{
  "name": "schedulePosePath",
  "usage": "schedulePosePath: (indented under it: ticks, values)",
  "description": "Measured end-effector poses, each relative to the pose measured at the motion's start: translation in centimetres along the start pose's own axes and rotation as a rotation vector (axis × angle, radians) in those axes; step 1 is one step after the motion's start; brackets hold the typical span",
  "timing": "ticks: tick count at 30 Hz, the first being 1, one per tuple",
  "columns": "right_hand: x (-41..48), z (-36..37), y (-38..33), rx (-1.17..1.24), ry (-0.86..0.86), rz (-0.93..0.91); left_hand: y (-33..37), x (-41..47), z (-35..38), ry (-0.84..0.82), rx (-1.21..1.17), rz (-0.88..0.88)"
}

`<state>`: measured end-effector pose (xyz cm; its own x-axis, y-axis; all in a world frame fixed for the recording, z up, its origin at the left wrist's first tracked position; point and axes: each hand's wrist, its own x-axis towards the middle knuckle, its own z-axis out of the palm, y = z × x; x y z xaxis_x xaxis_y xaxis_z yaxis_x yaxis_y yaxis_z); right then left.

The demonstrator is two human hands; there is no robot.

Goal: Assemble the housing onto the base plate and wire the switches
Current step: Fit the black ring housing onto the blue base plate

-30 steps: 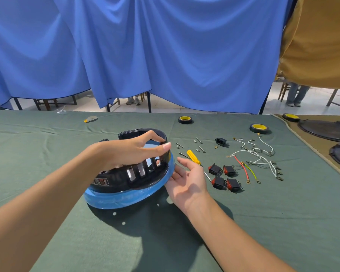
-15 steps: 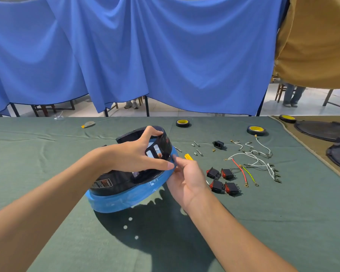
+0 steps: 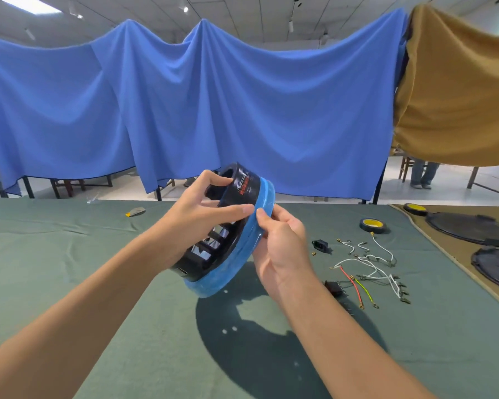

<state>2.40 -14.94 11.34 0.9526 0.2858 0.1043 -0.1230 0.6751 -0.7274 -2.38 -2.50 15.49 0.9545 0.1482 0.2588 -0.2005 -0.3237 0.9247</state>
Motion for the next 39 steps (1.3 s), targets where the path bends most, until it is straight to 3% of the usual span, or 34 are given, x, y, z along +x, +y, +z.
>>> schedulePosePath:
  ticks: [6, 14, 17, 24, 28, 33, 39]
  values:
    - [-1.1, 0.9, 1.6, -0.062, 0.025, -0.059, -1.9, -1.1, 0.7, 0.363, -0.062, 0.072]
    - [-1.9, 3.8, 3.7, -0.414, 0.009, -0.188, -2.5, -1.8, -0.2, 0.62, -0.073, 0.029]
    - [-2.2, 4.9, 4.1, -0.558, 0.004, -0.248, -2.7, -2.1, -0.4, 0.717, -0.203, -0.004]
    - [-3.1, 6.6, 1.9, -0.929, -0.028, -0.533, -1.9, -2.5, -1.3, 0.623, -0.685, 0.009]
    - [-3.8, 7.3, 1.7, -1.209, -0.06, -0.603, -3.2, -3.2, -0.7, 0.554, -0.876, -0.003]
    - [-4.5, 8.1, 3.2, -1.402, -0.148, -0.483, -6.5, -4.2, -0.1, 0.531, -0.989, -0.096]
    - [-3.1, 8.8, 5.8, -1.561, -0.246, -0.391, -9.6, -4.4, -0.9, 0.593, -0.926, -0.175]
